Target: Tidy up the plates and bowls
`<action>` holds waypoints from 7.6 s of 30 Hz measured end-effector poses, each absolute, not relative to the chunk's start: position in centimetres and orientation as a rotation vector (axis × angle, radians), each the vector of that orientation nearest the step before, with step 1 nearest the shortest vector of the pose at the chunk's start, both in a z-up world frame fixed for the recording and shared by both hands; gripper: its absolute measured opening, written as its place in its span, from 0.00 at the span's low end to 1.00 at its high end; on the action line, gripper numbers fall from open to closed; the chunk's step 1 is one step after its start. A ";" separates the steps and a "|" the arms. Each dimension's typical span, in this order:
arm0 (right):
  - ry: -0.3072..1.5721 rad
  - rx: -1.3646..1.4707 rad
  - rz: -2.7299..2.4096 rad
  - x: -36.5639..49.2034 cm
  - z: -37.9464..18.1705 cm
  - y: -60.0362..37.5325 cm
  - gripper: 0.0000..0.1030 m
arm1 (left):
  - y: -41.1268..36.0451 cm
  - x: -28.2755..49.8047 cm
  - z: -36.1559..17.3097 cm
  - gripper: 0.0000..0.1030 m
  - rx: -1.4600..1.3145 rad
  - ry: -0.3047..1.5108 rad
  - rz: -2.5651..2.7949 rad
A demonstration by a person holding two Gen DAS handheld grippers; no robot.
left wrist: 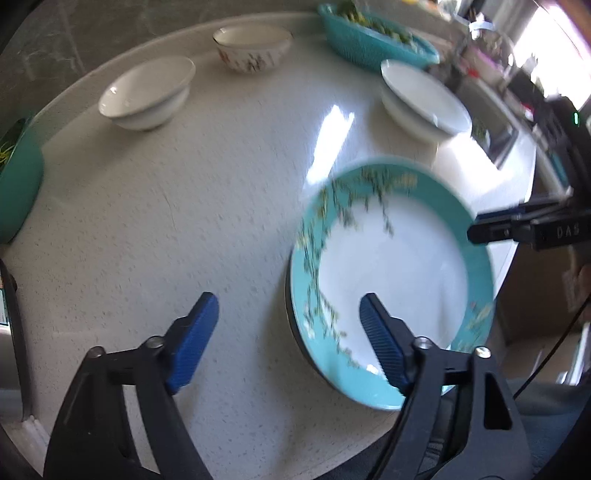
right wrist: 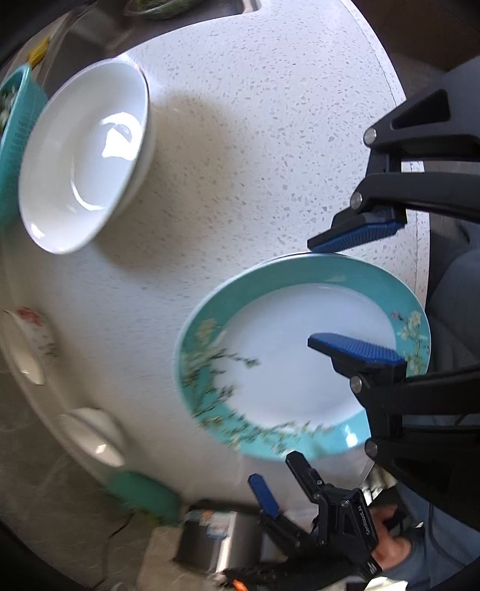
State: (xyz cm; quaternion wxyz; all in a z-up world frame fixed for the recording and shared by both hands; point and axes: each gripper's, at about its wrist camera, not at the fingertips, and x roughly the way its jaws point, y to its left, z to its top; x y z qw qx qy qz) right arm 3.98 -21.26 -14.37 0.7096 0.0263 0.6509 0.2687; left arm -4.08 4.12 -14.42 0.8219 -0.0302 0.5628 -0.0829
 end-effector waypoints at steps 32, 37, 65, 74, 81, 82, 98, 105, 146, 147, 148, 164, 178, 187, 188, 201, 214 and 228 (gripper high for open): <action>1.343 0.404 0.804 22.9 -16.8 -37.7 0.71 | -10.5 19.1 -16.4 0.94 -0.314 1.218 -0.099; 1.367 0.385 0.798 23.3 -17.6 -36.5 0.71 | -11.1 20.7 -17.4 0.75 -0.268 1.253 -0.093; 1.499 0.311 0.759 23.5 -20.6 -33.5 0.23 | -13.3 24.2 -21.3 0.09 -0.278 1.320 -0.148; 1.495 0.333 0.761 23.2 -19.9 -33.9 0.24 | -13.3 22.2 -19.8 0.09 -0.303 1.320 -0.137; 1.483 0.335 0.783 21.2 -17.8 -35.2 0.24 | -14.5 19.7 -16.9 0.09 -0.312 1.283 -0.153; 1.483 0.334 0.782 20.9 -17.6 -35.5 0.24 | -14.7 19.3 -16.7 0.09 -0.310 1.285 -0.158; 1.542 0.338 0.749 16.9 -20.6 -38.7 0.24 | -20.2 14.0 -20.3 0.09 -0.287 1.386 -0.161; 1.535 0.342 0.773 16.9 -21.4 -38.8 0.24 | -20.7 13.7 -21.0 0.12 -0.292 1.372 -0.121; 1.415 0.141 1.020 21.8 -12.9 5.1 0.50 | 24.6 14.4 -18.5 0.72 -0.540 1.083 0.160; 1.420 0.125 1.001 21.8 -13.3 5.7 0.50 | 25.2 14.5 -18.6 0.64 -0.550 1.091 0.161; 1.424 0.122 0.991 21.8 -13.6 5.8 0.50 | 25.2 14.7 -18.9 0.56 -0.557 1.100 0.160; 1.474 0.084 0.966 22.0 -17.1 8.1 0.26 | 23.9 17.4 -20.6 0.15 -0.544 1.128 0.119; 1.438 0.083 0.975 21.9 -15.6 6.8 0.21 | 21.4 17.9 -18.2 0.10 -0.512 1.127 0.120; 1.403 0.135 0.980 20.9 -12.3 1.6 0.21 | 16.9 16.2 -14.1 0.10 -0.491 1.094 0.058; 1.397 0.138 0.982 20.7 -11.9 0.8 0.21 | 16.0 15.9 -13.5 0.10 -0.489 1.089 0.049; 1.326 0.160 1.039 17.1 -8.1 -13.8 0.22 | 0.4 10.3 -8.8 0.10 -0.478 1.065 0.001; 1.400 0.238 0.908 14.7 -12.3 -32.6 0.23 | -20.3 8.3 -12.7 0.13 -0.458 1.205 -0.148; 1.479 0.219 0.857 15.5 -17.7 -35.0 0.22 | -26.6 11.4 -17.6 0.16 -0.316 1.283 -0.091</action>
